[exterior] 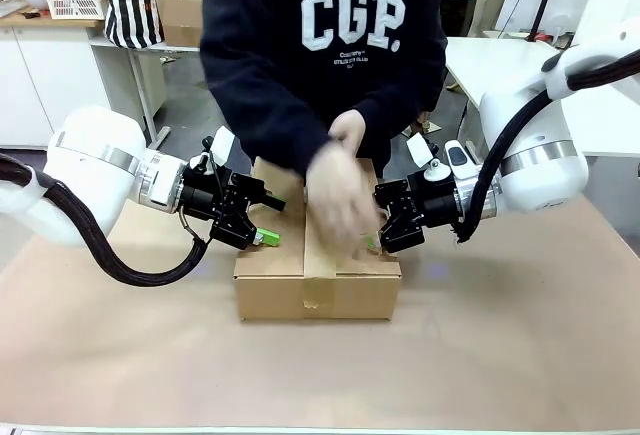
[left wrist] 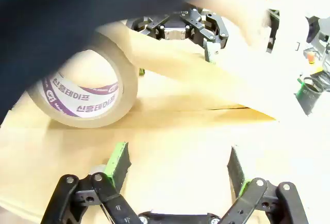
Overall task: Pack the gift set into the box.
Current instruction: Press and hold the closed box until the human finishes sealing it.
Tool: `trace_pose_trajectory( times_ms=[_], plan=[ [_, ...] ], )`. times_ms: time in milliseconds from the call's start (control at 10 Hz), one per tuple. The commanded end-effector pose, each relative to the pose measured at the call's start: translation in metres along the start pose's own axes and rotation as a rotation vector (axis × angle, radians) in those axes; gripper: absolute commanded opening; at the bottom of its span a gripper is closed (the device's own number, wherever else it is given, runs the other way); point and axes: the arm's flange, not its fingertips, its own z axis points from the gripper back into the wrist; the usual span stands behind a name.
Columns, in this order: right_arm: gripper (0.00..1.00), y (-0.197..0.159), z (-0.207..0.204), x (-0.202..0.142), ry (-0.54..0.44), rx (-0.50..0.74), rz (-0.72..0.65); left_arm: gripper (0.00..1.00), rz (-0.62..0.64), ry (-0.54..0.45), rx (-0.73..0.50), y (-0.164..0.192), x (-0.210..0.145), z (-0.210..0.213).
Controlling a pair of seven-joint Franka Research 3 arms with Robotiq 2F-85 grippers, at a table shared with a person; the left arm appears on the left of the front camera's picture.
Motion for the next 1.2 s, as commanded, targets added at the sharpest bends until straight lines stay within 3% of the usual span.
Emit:
trace_pose_trajectory(
  times_ms=[0, 1100],
  plan=[
    [1.00, 0.0024, 0.0003, -0.0030, -0.003, 0.005, 0.019, 1.00, -0.011, -0.004, -0.003, -0.0017, -0.0029, 0.0005],
    [1.00, 0.0024, 0.0003, -0.0030, -0.003, 0.005, 0.019, 1.00, -0.011, -0.004, -0.003, -0.0017, -0.0029, 0.0005]
  ],
)
